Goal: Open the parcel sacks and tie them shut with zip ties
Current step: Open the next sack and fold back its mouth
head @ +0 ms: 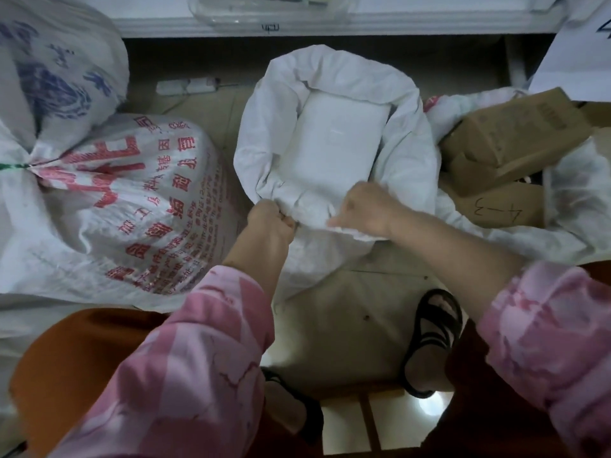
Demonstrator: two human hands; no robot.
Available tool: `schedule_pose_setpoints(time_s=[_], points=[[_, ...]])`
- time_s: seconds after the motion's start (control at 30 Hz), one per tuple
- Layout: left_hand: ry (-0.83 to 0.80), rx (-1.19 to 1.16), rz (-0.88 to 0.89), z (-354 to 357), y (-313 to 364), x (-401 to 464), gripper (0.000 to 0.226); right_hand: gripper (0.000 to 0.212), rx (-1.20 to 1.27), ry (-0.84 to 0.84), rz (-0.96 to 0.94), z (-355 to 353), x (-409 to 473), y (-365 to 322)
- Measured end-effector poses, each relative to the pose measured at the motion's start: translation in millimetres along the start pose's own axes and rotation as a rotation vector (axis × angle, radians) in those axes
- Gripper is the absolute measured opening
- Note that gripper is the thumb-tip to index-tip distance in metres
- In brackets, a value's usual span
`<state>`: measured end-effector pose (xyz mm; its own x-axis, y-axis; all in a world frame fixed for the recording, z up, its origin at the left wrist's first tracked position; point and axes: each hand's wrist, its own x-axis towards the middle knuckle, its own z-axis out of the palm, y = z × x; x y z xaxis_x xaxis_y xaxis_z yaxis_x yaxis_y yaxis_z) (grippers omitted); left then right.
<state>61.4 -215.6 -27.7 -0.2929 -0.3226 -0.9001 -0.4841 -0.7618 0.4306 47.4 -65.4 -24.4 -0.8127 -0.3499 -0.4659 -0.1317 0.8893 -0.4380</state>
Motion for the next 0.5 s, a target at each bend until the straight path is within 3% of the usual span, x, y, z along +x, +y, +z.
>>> schedule_pose_setpoints(time_s=[0.07, 0.17, 0.27, 0.37, 0.5], points=[[-0.014, -0.033, -0.008, 6, -2, 3, 0.041, 0.035, 0.035, 0.068, 0.014, -12, 11, -2], [-0.061, 0.103, -0.007, 3, -3, 2, 0.031, 0.047, -0.024, 0.017, 0.065, -13, 16, -10], [-0.13, 0.163, -0.001, -8, -3, 8, 0.036, 0.035, -0.172, -0.021, 0.047, -2, 18, -19], [-0.153, 0.121, 0.0, -11, 2, 9, 0.034, 0.008, -0.36, 0.112, -0.05, 8, 13, -25], [-0.024, 0.439, 0.134, -10, -10, 2, 0.027, 0.022, -0.542, 0.236, -0.186, 25, 11, -18]])
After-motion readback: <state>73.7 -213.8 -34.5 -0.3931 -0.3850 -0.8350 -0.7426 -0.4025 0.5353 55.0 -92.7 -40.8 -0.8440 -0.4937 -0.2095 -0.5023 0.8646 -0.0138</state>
